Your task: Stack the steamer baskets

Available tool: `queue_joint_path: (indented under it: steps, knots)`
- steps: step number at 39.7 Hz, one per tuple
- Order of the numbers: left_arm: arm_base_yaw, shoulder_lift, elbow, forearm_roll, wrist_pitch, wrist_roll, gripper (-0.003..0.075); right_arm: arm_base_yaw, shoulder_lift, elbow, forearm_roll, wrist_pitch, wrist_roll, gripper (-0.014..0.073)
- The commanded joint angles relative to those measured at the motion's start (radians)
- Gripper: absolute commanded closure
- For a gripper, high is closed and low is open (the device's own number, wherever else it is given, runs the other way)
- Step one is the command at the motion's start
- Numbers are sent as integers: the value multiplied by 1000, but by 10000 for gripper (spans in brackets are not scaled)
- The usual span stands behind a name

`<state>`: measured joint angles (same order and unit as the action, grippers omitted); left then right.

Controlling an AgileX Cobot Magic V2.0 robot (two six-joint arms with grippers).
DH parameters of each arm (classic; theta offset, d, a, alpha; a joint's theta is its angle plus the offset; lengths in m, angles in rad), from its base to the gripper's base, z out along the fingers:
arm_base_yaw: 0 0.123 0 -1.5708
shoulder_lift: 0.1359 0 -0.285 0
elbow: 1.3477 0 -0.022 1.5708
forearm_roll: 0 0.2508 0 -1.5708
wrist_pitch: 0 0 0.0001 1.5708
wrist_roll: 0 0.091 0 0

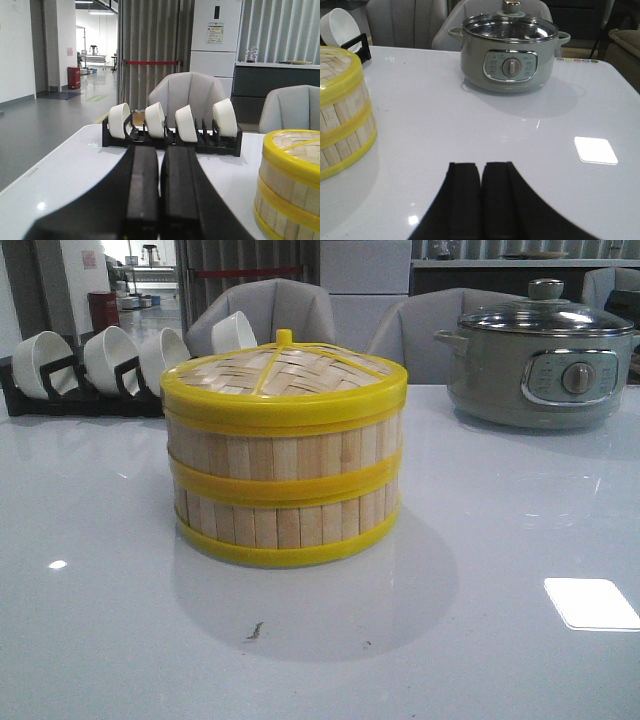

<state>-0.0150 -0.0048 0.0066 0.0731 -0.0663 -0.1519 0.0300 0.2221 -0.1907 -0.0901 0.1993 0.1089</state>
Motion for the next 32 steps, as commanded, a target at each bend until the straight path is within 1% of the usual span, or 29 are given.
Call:
queue_joint_path:
  steps: [1, 13, 32]
  knots:
    - [1, -13, 2, -1, -76, 2, 637, -5, 8, -30, -10, -87, -6, 537]
    - [1, -13, 2, 16, -76, 38, 637, -5, 8, -30, -10, -87, -6, 537]
    - [1, -13, 2, 14, -76, 55, 637, -5, 8, -30, -10, -87, -6, 537]
